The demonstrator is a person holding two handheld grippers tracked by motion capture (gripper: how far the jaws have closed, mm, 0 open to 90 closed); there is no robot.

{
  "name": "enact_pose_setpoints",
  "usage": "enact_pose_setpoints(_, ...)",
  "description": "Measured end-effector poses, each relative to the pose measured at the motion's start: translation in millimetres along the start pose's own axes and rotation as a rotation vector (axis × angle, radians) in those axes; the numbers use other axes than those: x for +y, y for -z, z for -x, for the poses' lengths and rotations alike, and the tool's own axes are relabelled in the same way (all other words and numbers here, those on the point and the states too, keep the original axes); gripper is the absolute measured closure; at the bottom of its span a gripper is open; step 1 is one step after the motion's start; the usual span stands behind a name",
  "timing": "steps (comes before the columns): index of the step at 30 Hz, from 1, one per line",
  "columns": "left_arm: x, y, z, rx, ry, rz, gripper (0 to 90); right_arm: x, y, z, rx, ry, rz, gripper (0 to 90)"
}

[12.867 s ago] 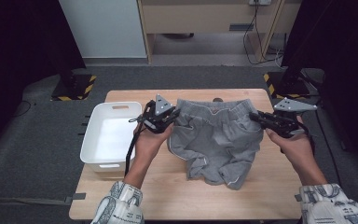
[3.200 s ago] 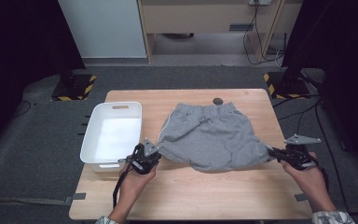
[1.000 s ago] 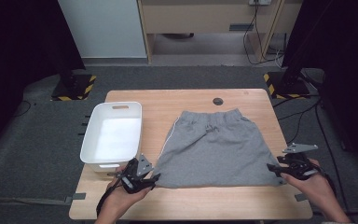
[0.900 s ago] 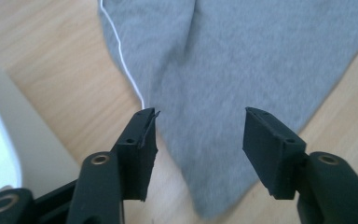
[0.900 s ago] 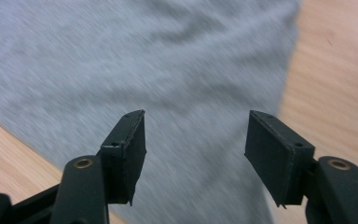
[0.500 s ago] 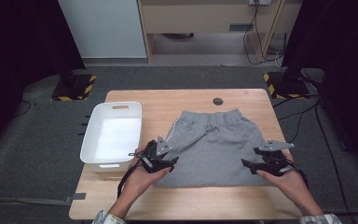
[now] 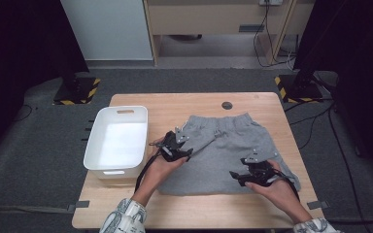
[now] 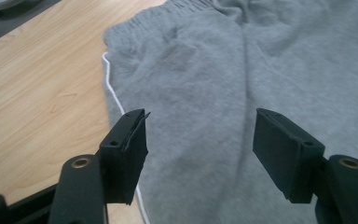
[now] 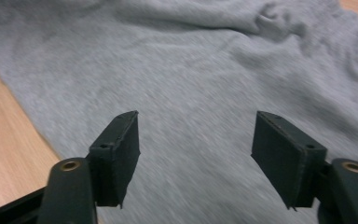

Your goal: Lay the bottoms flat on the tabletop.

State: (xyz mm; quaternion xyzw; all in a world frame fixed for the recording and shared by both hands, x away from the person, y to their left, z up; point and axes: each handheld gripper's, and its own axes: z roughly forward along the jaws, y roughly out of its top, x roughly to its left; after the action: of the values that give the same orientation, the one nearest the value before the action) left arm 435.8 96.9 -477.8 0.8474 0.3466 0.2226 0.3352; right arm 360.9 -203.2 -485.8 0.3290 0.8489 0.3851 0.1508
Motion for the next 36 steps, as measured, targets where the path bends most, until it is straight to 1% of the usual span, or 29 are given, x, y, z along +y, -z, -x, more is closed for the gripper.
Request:
enact_pose_setpoints(4, 1.8, -5.9, -5.5, 0.017, 0.013, 0.003, 36.5, 5.4, -8.3, -10.0, 0.028, 0.018, 0.006, 37.6)
enact_pose_setpoints(7, 3.0, -8.6, -10.0, 0.023, 0.030, 0.001, 37.8, 8.9, -13.9, -17.6, 0.045, 0.032, 0.008, 39.2)
enact_pose_setpoints(9, 5.3, -9.6, -12.2, 0.023, 0.033, 0.003, 38.6, 11.5, -18.0, -24.0, 0.059, 0.046, 0.010, 40.2)
enact_pose_setpoints(11, 8.8, -10.6, -12.7, 0.018, 0.026, 0.007, 39.8, 13.2, -21.0, -29.2, 0.066, 0.059, 0.014, 41.7)
enact_pose_setpoints(13, 12.7, -12.1, -13.6, 0.029, 0.016, 0.003, 39.9, 15.1, -25.2, -35.8, 0.083, 0.072, 0.014, 41.6)
enact_pose_setpoints(16, 17.7, -14.2, -16.1, 0.029, 0.023, 0.009, 39.9, 17.4, -30.9, -45.7, 0.100, 0.087, 0.011, 41.6)
enact_pose_setpoints(18, 20.5, -16.4, -17.9, 0.042, 0.017, 0.007, 40.6, 18.7, -33.8, -52.0, 0.115, 0.094, 0.013, 41.1)
enact_pose_setpoints(20, 22.7, -18.9, -20.0, 0.056, 0.019, -0.002, 41.8, 19.5, -37.2, -58.1, 0.126, 0.107, 0.012, 38.3)
enact_pose_setpoints(22, 24.0, -20.9, -21.5, 0.053, 0.028, 0.012, 43.1, 20.4, -39.5, -64.5, 0.127, 0.128, 0.011, 37.3)
enact_pose_setpoints(23, 25.0, -22.0, -22.3, 0.052, 0.031, 0.007, 43.7, 21.2, -40.5, -66.5, 0.135, 0.132, 0.012, 36.8)
enact_pose_setpoints(25, 27.3, -23.5, -22.9, 0.056, 0.026, -0.003, 43.7, 22.8, -42.3, -69.9, 0.139, 0.131, 0.015, 35.8)
enact_pose_setpoints(26, 29.3, -24.2, -22.8, 0.050, 0.023, 0.001, 43.7, 23.4, -43.3, -71.1, 0.141, 0.132, 0.017, 34.9)
enact_pose_setpoints(28, 33.4, -24.8, -22.2, 0.054, 0.009, -0.003, 43.5, 24.9, -45.5, -75.3, 0.146, 0.137, 0.014, 33.1)
enact_pose_setpoints(29, 35.0, -24.6, -21.8, 0.062, -0.002, 0.003, 43.2, 25.6, -46.7, -77.1, 0.148, 0.138, 0.015, 32.3)
enact_pose_setpoints(32, 39.6, -26.5, -22.7, 0.064, -0.005, -0.006, 43.0, 27.8, -50.1, -82.3, 0.157, 0.140, 0.014, 31.0)
enact_pose_setpoints(34, 41.6, -28.9, -25.0, 0.056, 0.002, -0.005, 43.0, 29.3, -52.9, -85.7, 0.158, 0.145, 0.011, 30.3)
enact_pose_setpoints(36, 43.0, -32.2, -27.3, 0.059, 0.005, -0.011, 43.0, 30.8, -55.5, -89.5, 0.157, 0.144, 0.010, 29.8)
